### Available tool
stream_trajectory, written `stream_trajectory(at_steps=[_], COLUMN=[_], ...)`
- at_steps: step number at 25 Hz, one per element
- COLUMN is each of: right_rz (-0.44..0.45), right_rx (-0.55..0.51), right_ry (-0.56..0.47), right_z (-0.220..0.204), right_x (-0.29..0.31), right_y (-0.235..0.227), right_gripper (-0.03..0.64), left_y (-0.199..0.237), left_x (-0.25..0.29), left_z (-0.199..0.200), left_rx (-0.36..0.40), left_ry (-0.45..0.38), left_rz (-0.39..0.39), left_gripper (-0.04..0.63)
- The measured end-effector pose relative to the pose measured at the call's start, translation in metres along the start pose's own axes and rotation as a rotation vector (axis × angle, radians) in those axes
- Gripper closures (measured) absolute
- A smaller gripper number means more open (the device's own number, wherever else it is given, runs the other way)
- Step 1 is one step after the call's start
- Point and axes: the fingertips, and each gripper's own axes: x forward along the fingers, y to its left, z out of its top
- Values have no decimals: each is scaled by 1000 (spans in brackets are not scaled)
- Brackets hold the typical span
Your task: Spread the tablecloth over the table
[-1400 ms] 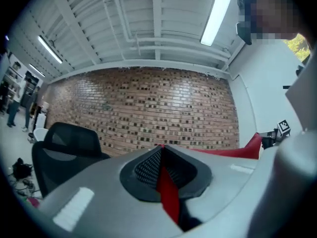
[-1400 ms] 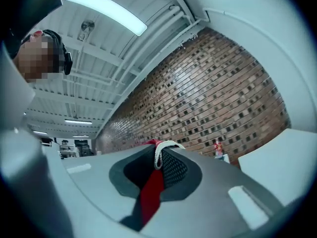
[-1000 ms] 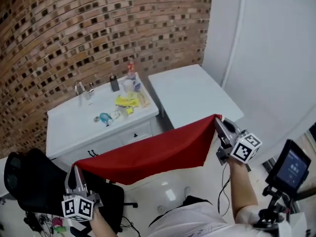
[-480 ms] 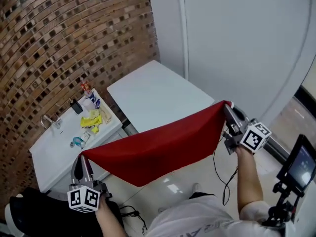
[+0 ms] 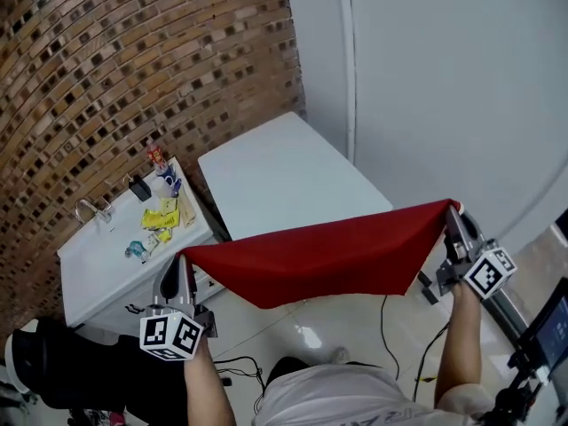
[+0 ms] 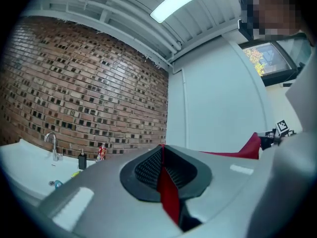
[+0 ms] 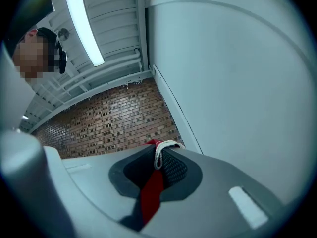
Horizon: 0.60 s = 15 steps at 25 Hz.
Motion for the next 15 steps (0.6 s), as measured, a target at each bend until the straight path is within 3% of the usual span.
stream_trajectory(at_steps=[6, 15], right_rz=[6, 74], right_rx=[15, 76], right_ry=[5, 40], right_z=[6, -11], right_x=[46, 174], right_y=[-36, -73], right_gripper=[595, 595], left_y=[-3, 41], left_x=[35, 108], left_z=[-5, -25], left_rx=[14, -13], left_ry=[24, 14], left_rz=[21, 112], left_gripper=[581, 581])
